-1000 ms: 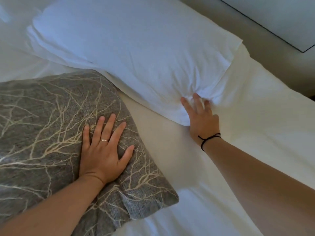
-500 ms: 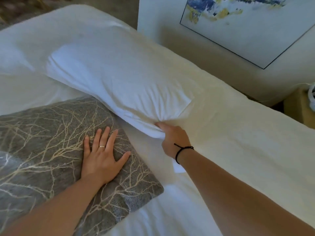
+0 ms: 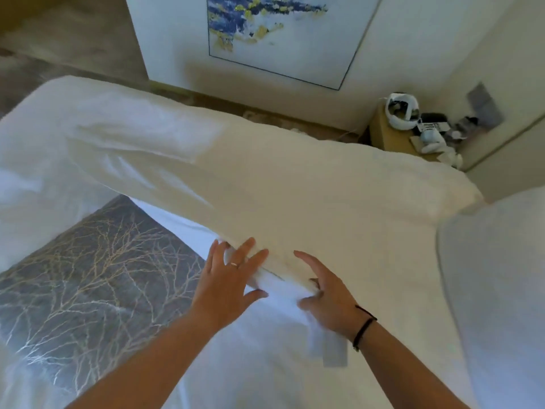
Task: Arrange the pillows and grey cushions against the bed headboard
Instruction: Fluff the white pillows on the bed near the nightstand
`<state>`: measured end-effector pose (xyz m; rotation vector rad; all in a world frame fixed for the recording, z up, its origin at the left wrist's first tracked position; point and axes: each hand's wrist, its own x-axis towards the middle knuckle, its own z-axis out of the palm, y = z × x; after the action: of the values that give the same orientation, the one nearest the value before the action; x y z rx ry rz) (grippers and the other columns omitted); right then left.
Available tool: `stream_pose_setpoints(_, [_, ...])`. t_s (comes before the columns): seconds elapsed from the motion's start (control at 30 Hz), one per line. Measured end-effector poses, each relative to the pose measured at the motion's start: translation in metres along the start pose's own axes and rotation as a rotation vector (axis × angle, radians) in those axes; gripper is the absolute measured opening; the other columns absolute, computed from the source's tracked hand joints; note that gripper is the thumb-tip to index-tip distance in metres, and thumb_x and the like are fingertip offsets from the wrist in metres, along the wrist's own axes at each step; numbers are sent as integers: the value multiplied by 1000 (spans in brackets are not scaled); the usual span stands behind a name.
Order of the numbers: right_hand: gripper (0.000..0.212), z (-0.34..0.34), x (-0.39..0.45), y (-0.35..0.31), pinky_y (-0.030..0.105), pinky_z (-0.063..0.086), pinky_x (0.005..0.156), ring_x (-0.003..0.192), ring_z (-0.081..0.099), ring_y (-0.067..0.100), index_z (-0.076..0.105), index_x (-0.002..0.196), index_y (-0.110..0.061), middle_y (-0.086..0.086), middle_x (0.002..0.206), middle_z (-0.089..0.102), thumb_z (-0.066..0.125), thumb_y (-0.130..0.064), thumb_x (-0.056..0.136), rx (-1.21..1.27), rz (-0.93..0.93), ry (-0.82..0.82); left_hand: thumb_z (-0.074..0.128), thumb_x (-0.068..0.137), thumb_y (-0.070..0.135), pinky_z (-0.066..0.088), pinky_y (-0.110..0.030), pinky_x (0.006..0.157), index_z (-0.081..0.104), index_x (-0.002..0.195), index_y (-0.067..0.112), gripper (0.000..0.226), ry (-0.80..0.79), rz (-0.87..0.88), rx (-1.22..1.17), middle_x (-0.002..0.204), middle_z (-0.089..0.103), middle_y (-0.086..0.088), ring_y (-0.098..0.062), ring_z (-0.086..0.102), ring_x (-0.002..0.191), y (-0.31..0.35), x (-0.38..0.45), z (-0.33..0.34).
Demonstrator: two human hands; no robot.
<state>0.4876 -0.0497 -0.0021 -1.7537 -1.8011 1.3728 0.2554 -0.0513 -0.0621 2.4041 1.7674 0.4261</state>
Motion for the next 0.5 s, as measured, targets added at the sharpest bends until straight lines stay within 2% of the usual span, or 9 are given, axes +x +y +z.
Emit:
stream_pose_setpoints(0.07, [90,-29,-51,11,21,50,63,63,59,13,37,137,-53,1,75,68,66,-1,69,13,45,-5,67,67,77,27,-56,115,48,142,33,89,-23,124,-36,150,46,0,-38,48,122,35,-2,-16])
stream_pose_setpoints(0.13, [92,-48,-101,28,14,48,65,67,59,2,36,136,-57,-18,77,67,71,-5,68,27,99,-13,66,63,79,32,-50,114,45,139,33,92,-111,206,-142,152,40,-3,-35,42,131,70,-8,-22])
stream_pose_setpoints(0.2, [93,-58,-142,48,15,50,72,84,63,6,32,136,-60,-23,107,64,75,-12,69,27,174,2,69,58,76,48,-42,101,43,132,31,91,-198,236,-241,153,35,-7,-30,47,129,100,-12,-20])
stream_pose_setpoints(0.27, [92,-60,-173,70,21,52,83,102,61,11,29,140,-56,-14,131,54,76,-14,72,53,289,21,77,59,65,54,-35,87,43,125,27,83,-283,300,-230,151,34,-6,-27,55,120,124,-12,-9])
stream_pose_setpoints(0.3, [90,-57,-185,80,25,51,90,109,58,13,28,142,-51,-10,137,51,76,-13,75,70,343,47,78,64,61,51,-34,90,43,124,26,77,-328,340,-187,149,35,-4,-26,54,121,133,-10,-2])
stream_pose_setpoints(0.33, [87,-54,-193,89,29,49,95,114,56,16,27,145,-45,-8,138,49,75,-15,78,72,393,95,76,71,58,45,-34,100,45,125,24,71,-356,379,-140,148,37,-2,-26,50,126,139,-7,5])
stream_pose_setpoints(0.4, [80,-44,-204,99,34,47,96,114,55,20,24,146,-40,-5,129,54,70,-26,83,21,464,244,69,79,56,24,-32,118,45,132,23,67,-360,421,-84,148,42,-2,-23,40,136,147,1,18])
stream_pose_setpoints(0.43, [77,-40,-207,98,34,47,94,112,56,21,22,147,-39,-3,125,56,67,-32,84,-43,476,319,68,79,57,17,-33,120,42,137,25,71,-363,428,-70,149,42,-2,-21,37,138,148,8,21])
stream_pose_setpoints(0.5, [71,-30,-206,92,36,44,97,118,51,23,24,147,-34,0,133,51,59,-36,85,-364,401,429,67,74,63,17,-34,120,37,142,31,81,-394,465,-38,151,41,1,-17,34,140,148,20,23])
